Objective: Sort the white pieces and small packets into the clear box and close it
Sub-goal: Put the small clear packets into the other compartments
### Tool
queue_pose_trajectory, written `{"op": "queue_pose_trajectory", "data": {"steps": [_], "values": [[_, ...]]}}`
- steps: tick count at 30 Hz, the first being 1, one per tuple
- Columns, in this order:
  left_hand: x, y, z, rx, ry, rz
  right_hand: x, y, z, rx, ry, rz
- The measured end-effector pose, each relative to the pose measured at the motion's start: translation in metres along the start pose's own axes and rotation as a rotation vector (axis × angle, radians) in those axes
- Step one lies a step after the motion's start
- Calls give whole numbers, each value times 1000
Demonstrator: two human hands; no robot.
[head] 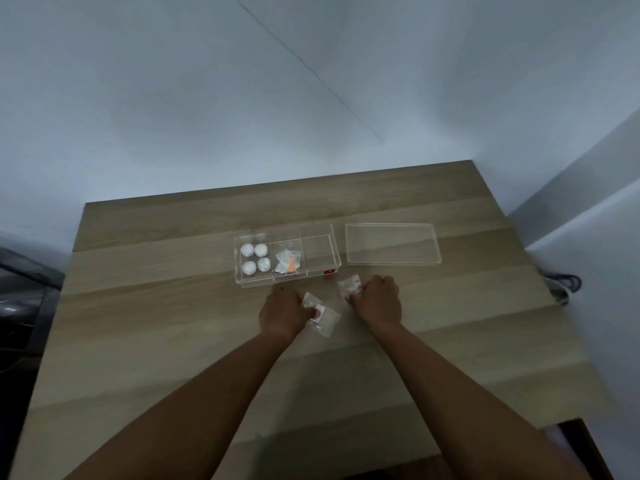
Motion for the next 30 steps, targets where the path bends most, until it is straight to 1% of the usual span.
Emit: {"op": "queue_pose_trajectory", "data": {"steps": [6, 9, 13, 16, 18, 20, 23, 26, 30], "values": [[9, 4, -4, 35, 94, -17, 1, -2, -2, 48, -84, -39], [18, 3, -6, 36, 168, -68, 0, -3, 3, 48, -176, -78], [31, 2, -8, 18, 325, -120, -2, -5, 9, 93, -223, -61], [43, -1, 1, 4, 372, -177, -2, -9, 13, 101, -282, -62], [54, -6, 12, -22, 347, -224, -2, -11, 15, 83, -331, -82], [67, -15, 27, -56, 313, -234, -2, -10, 15, 55, -393, -107], [86, -35, 53, -125, 255, -165, -2, -11, 16, -5, -475, -97], [96, -57, 79, -241, 43, -70, 0, -8, 18, -84, -619, -93], [90, -81, 99, -297, -179, -38, 3, -8, 24, -98, -726, -90]]}}
Point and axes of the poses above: each hand's wrist, its own y-axis away from the middle knuckle, its own x-axis out of the back of the hand, z = x × y, the point moved 2 cm from there along -y, towards the middle knuckle, and after that the axes turned 7 degrees about y, right-handed, at the moved point
